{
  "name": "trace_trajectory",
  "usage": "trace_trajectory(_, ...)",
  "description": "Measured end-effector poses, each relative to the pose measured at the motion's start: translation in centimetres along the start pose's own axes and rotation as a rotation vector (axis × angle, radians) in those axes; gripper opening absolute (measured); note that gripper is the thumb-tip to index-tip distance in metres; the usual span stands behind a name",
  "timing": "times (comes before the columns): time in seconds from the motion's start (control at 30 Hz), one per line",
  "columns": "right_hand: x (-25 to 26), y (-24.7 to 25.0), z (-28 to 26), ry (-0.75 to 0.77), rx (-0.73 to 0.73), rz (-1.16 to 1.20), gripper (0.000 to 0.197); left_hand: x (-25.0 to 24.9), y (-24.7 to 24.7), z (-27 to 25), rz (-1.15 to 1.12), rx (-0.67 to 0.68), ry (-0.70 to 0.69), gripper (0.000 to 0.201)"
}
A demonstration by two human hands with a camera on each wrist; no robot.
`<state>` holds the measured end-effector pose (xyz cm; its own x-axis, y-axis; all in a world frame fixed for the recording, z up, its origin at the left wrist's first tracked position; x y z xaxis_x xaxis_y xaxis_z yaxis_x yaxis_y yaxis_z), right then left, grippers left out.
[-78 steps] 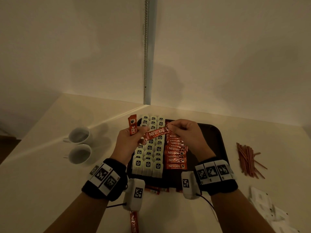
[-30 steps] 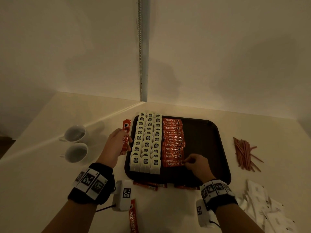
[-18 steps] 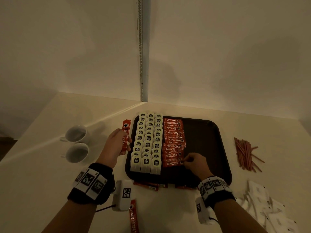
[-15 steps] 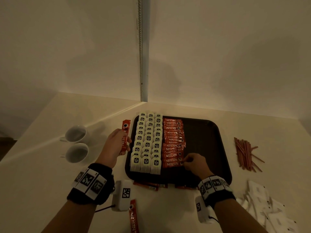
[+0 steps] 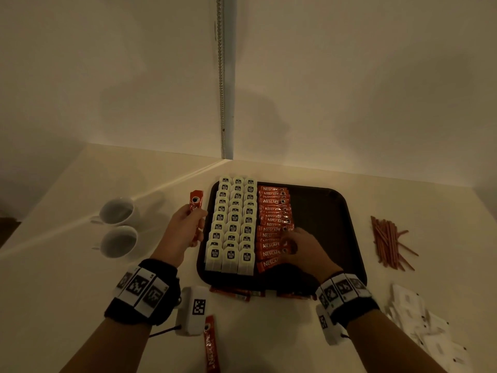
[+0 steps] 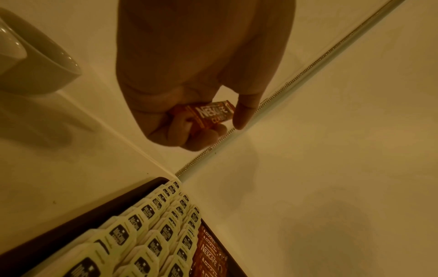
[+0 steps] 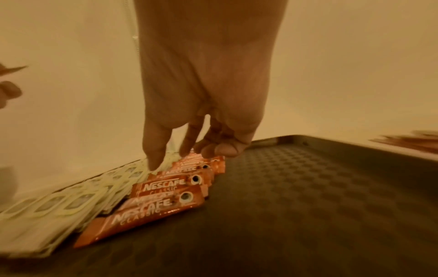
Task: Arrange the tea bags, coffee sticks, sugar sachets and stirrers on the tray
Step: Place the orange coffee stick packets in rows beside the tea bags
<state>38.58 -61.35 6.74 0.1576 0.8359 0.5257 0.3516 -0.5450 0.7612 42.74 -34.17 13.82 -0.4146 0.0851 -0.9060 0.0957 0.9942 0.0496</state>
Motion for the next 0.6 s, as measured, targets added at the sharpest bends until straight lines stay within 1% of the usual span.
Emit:
trace_trajectory(0.07,1.4,-1.0,0.5,0.085,0.089,-0.139,0.045,0.1,-0.1,0.0,0.003,0.002,0.001,0.008)
trace_trajectory(0.13,2.0,-1.9,0.9,0.104,0.132,-0.236,0.045,0.1,0.0,-0.1,0.007,0.003,-0.004,0.008)
trace_trajectory(0.27,2.5,-2.7,1.2,0.138,0.122,-0.322,0.036,0.1,0.3,-0.1,0.007,0.000,-0.012,0.009)
trace_trajectory(0.37,2.4,-3.0,1.3,0.119,0.147,-0.329,0.030,0.2,0.9,-0.1,0.002,-0.011,-0.014,0.009)
trace_trajectory(0.47,2.3,-3.4,1.1,0.125,0.154,-0.341,0.033,0.4,0.9,0.0,0.002,-0.014,-0.006,0.010)
trace_trajectory(0.6,2.1,-3.3,1.2,0.116,0.115,-0.367,0.044,0.6,0.6,0.0,0.013,-0.014,0.001,0.011)
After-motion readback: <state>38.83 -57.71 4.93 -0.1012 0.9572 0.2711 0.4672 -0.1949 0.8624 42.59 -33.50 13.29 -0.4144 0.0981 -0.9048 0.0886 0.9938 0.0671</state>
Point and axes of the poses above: each hand's wrist, its own z-axis towards the middle knuckle, its own y-axis out of the back of the hand, x = y × z, the point moved 8 cm from there along z, towards the middle knuckle, and after that the axes turned 4 degrees about x, right-handed, at the moved point
